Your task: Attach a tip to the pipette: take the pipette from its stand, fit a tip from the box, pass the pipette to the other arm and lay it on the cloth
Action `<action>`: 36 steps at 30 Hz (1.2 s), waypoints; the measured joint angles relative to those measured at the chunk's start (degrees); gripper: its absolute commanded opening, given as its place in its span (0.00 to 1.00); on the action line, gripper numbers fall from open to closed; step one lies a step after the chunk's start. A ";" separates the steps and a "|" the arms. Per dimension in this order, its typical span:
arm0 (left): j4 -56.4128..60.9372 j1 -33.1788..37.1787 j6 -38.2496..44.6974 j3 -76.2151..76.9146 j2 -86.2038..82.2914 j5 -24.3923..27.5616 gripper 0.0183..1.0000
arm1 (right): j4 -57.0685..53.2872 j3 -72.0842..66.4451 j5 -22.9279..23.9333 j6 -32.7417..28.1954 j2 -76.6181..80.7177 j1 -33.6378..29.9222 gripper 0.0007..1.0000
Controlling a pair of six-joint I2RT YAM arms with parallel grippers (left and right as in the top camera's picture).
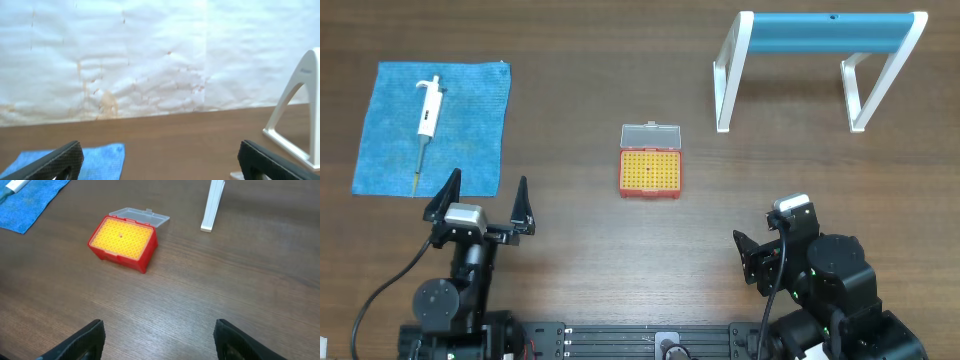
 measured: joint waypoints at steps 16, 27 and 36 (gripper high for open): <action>-4.07 0.00 0.00 -7.26 -0.35 -3.93 1.00 | 0.02 0.00 0.00 0.00 0.00 0.00 0.72; -4.04 0.15 0.00 -7.23 -0.52 -4.35 1.00 | 71.14 -33.81 4.96 -9.27 -10.21 -18.62 0.91; -4.11 0.15 0.00 -7.23 -0.61 -4.39 1.00 | 53.27 -43.93 2.73 -9.86 -25.16 -17.84 0.91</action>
